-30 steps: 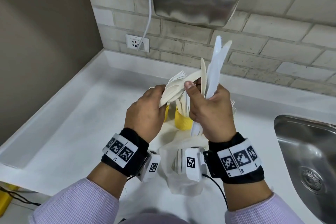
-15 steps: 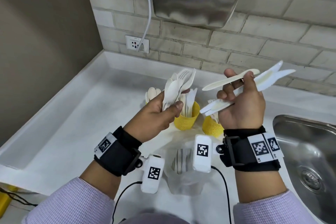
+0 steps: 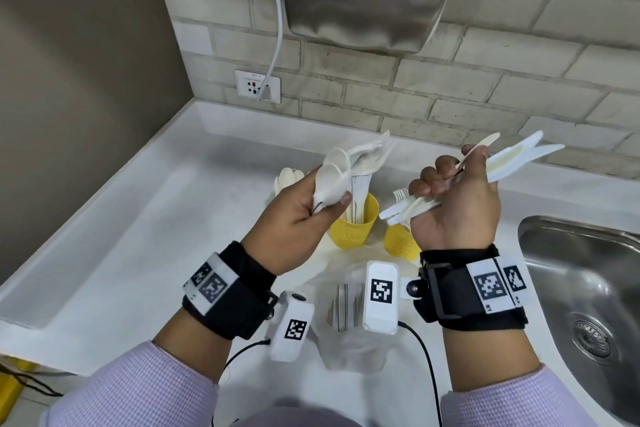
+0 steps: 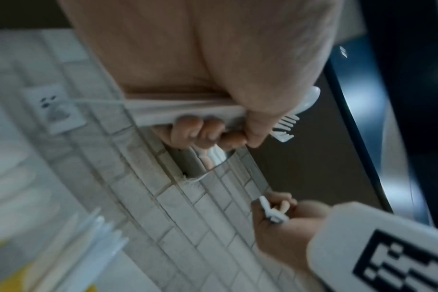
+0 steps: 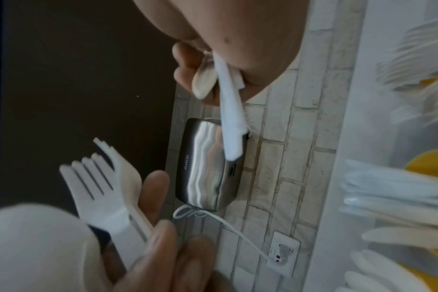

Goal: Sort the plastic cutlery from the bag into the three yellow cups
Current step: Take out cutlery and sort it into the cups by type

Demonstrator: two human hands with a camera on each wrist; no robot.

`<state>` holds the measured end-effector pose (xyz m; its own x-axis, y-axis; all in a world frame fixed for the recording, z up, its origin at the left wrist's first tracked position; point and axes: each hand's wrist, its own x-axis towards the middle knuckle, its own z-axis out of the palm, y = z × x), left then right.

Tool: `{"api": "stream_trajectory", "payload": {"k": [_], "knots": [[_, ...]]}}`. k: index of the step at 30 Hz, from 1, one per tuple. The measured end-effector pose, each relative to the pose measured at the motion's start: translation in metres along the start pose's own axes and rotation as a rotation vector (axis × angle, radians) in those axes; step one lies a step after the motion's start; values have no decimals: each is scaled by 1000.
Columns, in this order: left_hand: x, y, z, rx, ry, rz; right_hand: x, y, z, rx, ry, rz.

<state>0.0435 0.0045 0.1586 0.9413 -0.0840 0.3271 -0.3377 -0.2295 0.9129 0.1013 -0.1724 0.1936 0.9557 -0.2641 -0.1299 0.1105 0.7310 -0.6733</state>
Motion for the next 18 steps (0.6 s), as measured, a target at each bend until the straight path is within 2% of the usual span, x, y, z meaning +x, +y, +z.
{"api": "stream_trajectory", "payload": {"k": [2,4,9,13,18], "knots": [[3,-2,-1,213,74,118,-3,1,2,-73,-23,-60],[5,-8,-3,315,103,184,-7,1,4,-109,-52,-93],[3,-9,-2,355,95,252,-15,1,8,-87,-134,-84],[4,-9,-4,301,96,255,-19,2,9,-83,-182,-79],[1,-6,-6,405,113,274,-20,4,7,-136,-193,-105]]}}
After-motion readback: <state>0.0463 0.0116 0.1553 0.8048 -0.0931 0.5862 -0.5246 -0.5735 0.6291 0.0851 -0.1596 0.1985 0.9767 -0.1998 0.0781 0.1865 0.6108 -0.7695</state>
